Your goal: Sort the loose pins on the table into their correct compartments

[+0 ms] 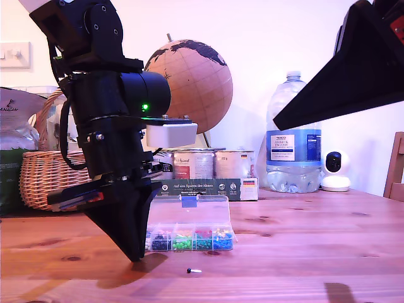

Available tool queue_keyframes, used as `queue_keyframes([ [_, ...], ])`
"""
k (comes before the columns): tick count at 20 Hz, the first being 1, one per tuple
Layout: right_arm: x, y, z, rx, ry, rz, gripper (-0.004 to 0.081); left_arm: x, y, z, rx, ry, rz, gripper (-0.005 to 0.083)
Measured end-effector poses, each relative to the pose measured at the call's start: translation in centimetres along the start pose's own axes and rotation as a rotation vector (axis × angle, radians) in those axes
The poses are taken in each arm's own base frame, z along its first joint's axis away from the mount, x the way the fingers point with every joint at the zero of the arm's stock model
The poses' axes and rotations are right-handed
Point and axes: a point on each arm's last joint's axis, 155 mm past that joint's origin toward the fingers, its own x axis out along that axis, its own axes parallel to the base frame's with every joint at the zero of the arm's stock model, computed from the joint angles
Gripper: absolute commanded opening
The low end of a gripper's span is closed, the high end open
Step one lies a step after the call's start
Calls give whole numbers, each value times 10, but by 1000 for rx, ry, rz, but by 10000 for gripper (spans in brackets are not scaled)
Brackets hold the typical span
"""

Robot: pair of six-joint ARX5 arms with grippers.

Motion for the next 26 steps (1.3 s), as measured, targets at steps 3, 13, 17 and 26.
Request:
queue_keyframes([
  [3,0,0,0,0,0,0,-13,0,-1,-1,0,3,-2,-24],
  [13,0,0,0,-1,-1,-1,-13,0,4,-3,-21,47,28,-24],
  [17,0,-1,1,-2,-5,-2,-13,0,-3,0,-119,75,12,-24],
  [26,0,-1,2,-3,-6,-3,-13,-5,-9,11,-342,71,14,-24],
])
